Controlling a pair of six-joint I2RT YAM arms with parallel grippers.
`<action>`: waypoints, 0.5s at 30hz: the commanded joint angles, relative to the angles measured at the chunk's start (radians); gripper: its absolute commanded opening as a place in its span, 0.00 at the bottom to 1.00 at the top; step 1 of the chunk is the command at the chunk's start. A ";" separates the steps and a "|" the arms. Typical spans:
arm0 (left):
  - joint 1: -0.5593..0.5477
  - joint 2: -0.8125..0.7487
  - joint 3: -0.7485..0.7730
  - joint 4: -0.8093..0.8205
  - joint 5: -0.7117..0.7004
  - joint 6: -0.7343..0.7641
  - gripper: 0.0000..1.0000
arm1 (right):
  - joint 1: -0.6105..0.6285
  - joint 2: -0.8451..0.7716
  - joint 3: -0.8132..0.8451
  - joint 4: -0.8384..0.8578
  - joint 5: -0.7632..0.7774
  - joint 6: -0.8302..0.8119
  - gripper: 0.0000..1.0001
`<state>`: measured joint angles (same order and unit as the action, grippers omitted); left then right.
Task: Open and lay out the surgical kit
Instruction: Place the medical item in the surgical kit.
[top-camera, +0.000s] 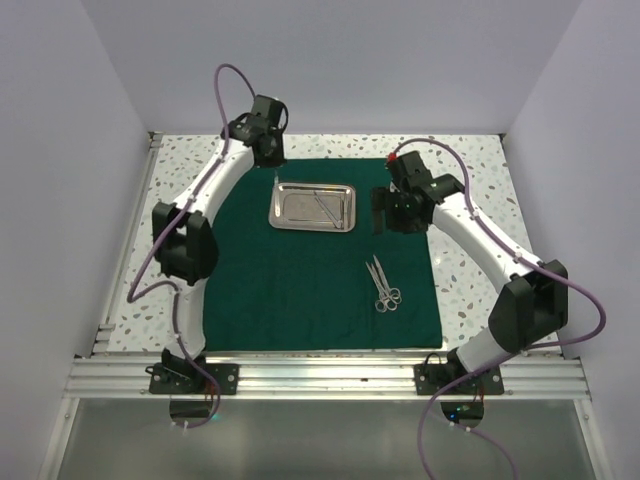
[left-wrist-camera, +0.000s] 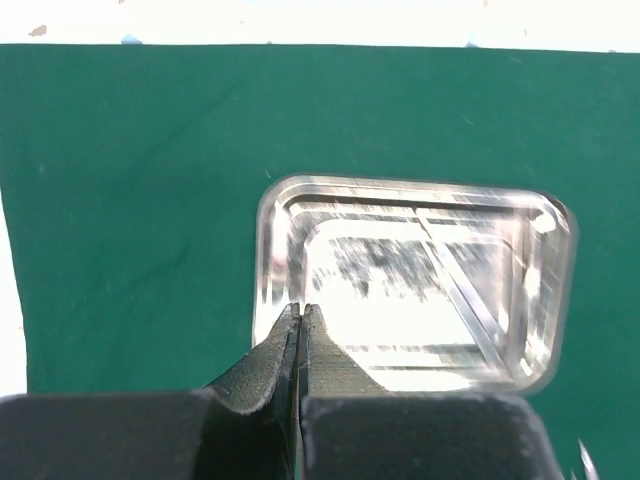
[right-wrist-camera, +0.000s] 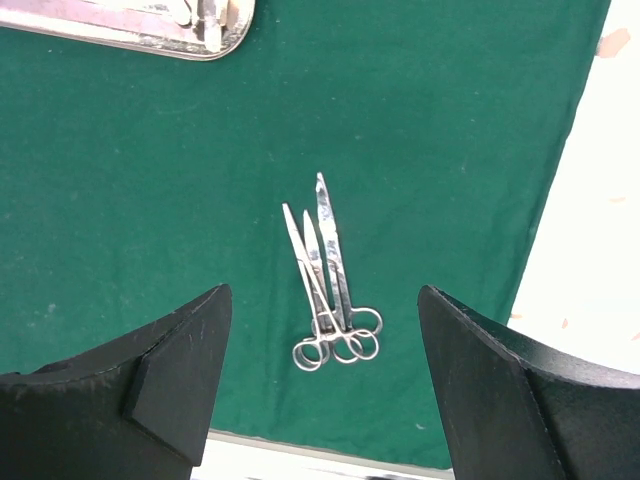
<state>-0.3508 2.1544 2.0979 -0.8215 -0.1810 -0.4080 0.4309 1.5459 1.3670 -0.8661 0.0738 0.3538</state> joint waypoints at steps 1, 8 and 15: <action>-0.011 -0.134 -0.100 -0.004 0.072 -0.035 0.00 | -0.003 0.017 0.056 0.010 -0.032 -0.016 0.78; -0.062 -0.401 -0.583 0.146 0.163 -0.170 0.00 | -0.001 0.037 0.075 -0.004 -0.022 -0.018 0.78; -0.135 -0.519 -0.794 0.289 0.244 -0.314 0.00 | -0.003 0.028 0.052 -0.025 0.001 -0.018 0.78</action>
<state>-0.4553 1.6981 1.3319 -0.6628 0.0078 -0.6254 0.4309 1.5822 1.4025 -0.8719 0.0608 0.3534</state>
